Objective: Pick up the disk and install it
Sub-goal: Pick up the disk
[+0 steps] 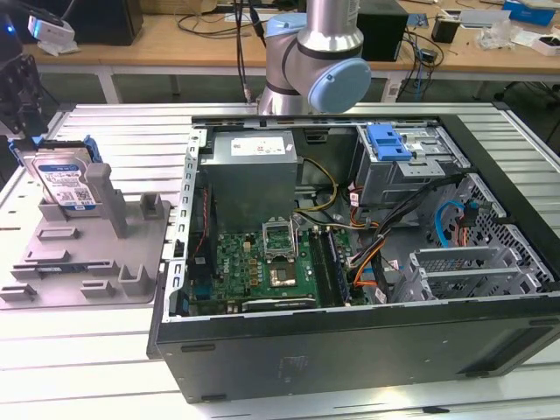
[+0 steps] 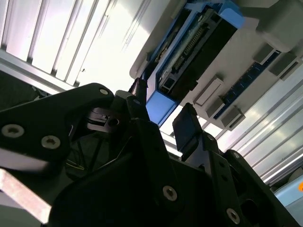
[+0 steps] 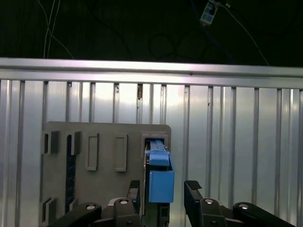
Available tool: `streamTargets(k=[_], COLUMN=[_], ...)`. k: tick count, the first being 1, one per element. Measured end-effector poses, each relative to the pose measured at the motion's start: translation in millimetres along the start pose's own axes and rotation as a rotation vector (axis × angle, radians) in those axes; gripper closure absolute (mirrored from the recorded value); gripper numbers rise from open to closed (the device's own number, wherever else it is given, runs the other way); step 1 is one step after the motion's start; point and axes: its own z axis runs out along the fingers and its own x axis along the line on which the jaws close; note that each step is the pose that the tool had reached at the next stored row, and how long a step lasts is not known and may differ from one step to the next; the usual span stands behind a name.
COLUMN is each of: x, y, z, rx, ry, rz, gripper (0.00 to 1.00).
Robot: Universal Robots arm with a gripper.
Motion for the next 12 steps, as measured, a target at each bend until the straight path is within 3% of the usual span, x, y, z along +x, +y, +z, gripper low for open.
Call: streamTargets(k=[12], x=[1.7], y=[0.0], z=[1.8], rx=[0.0000], ry=[0.0000], rz=[0.000], gripper=[0.50])
